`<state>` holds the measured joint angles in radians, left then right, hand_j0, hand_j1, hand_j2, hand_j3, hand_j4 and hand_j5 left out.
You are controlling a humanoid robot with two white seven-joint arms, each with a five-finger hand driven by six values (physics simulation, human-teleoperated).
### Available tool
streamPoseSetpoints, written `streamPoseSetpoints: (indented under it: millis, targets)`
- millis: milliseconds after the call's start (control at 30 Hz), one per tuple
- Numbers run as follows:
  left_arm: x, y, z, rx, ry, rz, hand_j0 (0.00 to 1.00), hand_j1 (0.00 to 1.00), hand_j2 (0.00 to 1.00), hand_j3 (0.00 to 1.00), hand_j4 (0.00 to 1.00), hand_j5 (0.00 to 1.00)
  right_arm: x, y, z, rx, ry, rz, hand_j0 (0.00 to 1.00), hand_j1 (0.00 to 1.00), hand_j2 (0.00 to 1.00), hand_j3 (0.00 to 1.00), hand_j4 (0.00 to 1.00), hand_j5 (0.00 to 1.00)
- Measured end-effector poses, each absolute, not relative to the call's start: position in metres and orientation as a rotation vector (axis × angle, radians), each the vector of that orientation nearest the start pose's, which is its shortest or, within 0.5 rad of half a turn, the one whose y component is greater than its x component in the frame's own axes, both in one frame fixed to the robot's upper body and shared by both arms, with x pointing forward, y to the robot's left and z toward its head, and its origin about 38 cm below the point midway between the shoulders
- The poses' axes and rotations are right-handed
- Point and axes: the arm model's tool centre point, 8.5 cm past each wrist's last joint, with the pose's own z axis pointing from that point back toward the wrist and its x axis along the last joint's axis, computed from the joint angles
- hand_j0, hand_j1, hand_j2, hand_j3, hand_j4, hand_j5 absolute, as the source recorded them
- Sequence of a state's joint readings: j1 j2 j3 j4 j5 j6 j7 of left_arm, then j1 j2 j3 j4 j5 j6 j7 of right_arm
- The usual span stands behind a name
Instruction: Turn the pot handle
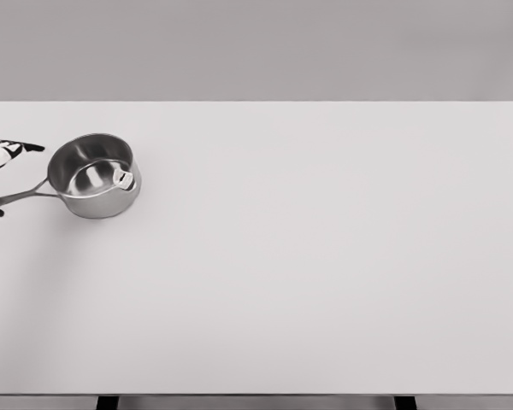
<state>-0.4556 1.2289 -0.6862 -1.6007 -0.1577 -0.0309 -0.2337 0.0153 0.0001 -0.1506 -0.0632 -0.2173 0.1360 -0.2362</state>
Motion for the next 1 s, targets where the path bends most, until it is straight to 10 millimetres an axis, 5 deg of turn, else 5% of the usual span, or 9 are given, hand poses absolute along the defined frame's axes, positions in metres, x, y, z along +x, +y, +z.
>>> streamPoseSetpoints:
  millis: [1000]
  targets:
    - [0.413,0.445,0.218,0.78,-1.038,-1.446,1.0,1.0,1.0,1.0,1.0,1.0,-0.009,-0.288,-0.259,-0.295,0.114,-0.361,1.0,1.0,1.0,1.0,1.0,1.0]
